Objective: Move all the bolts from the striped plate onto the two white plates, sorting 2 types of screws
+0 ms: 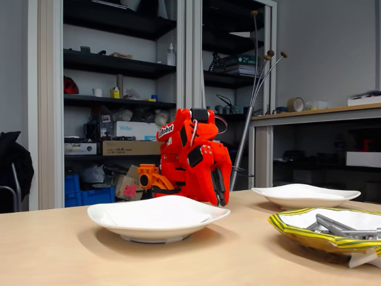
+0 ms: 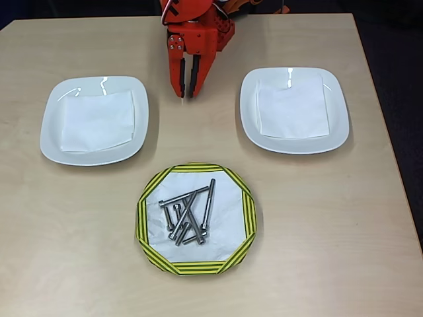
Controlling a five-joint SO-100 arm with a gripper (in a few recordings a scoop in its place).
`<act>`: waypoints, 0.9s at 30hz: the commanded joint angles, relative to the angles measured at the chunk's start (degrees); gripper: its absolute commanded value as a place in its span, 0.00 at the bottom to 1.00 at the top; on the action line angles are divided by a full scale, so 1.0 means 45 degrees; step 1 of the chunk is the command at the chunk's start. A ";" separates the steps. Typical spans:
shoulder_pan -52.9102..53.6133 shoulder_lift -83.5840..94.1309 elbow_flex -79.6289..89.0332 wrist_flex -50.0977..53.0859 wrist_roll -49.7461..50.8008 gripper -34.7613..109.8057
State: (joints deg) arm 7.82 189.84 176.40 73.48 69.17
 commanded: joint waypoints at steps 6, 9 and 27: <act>0.0059 -0.2148 -0.3887 0.0449 0.0156 0.24; -0.0215 -0.5391 -0.5957 0.0293 -0.0117 0.24; -0.1875 -1.8125 -1.5000 -0.3906 -0.0313 0.31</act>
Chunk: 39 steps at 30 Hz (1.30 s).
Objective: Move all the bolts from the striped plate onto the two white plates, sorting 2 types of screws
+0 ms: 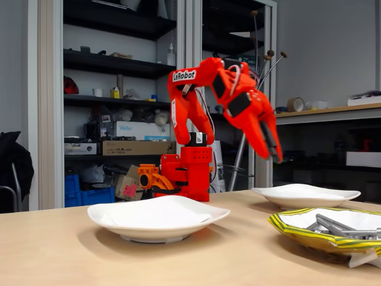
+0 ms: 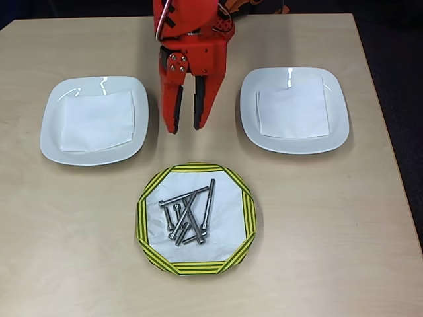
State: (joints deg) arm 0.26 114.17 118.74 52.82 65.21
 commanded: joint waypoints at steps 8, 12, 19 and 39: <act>-0.1152 -0.4590 -0.5156 0.0938 0.5078 0.30; -0.1426 -0.6875 -0.7773 0.1523 0.6641 0.33; -0.1113 -0.9531 -1.0488 0.2148 0.6074 0.33; -0.0508 -1.0957 -0.9902 0.0859 0.4219 0.31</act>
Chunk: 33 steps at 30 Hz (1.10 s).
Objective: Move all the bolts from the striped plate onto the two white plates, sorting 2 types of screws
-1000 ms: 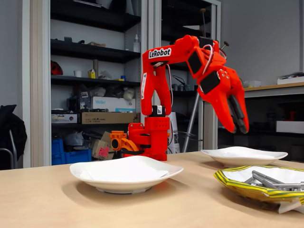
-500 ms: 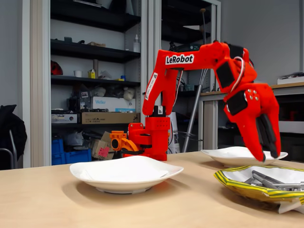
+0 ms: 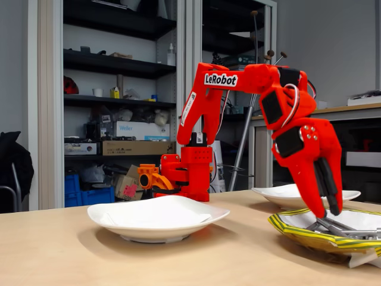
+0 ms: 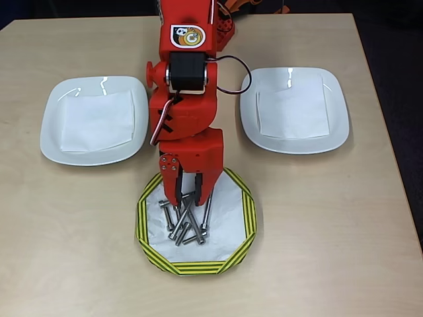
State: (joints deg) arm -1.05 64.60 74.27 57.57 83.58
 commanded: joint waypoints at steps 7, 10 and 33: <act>-0.0352 -0.0703 0.0156 -0.0977 0.0273 0.31; -0.0313 -0.1074 0.0195 -0.1328 0.0391 0.28; 0.0137 -0.1484 -0.3691 0.1270 -0.2539 0.24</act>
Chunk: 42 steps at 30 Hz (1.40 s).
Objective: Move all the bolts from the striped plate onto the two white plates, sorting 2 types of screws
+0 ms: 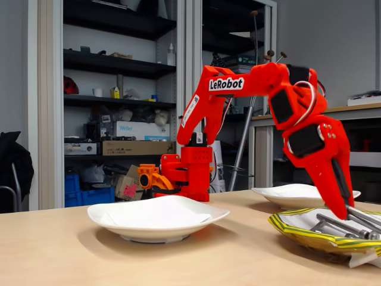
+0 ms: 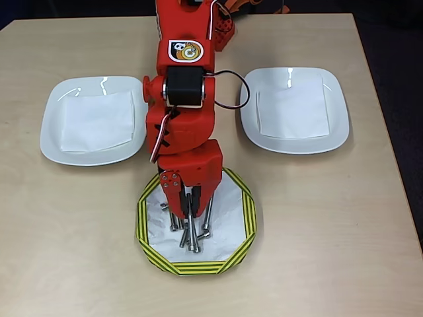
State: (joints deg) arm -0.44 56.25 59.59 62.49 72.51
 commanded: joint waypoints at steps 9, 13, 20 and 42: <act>-0.0254 0.0352 0.0117 -0.0098 0.0410 0.24; -0.0488 0.0410 0.0859 -0.0723 0.0684 0.31; -0.0547 0.0410 0.1191 -0.1055 0.0723 0.30; -0.0078 0.0469 0.1094 -0.1113 0.0391 0.26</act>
State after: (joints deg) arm -0.35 56.07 64.78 56.78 74.44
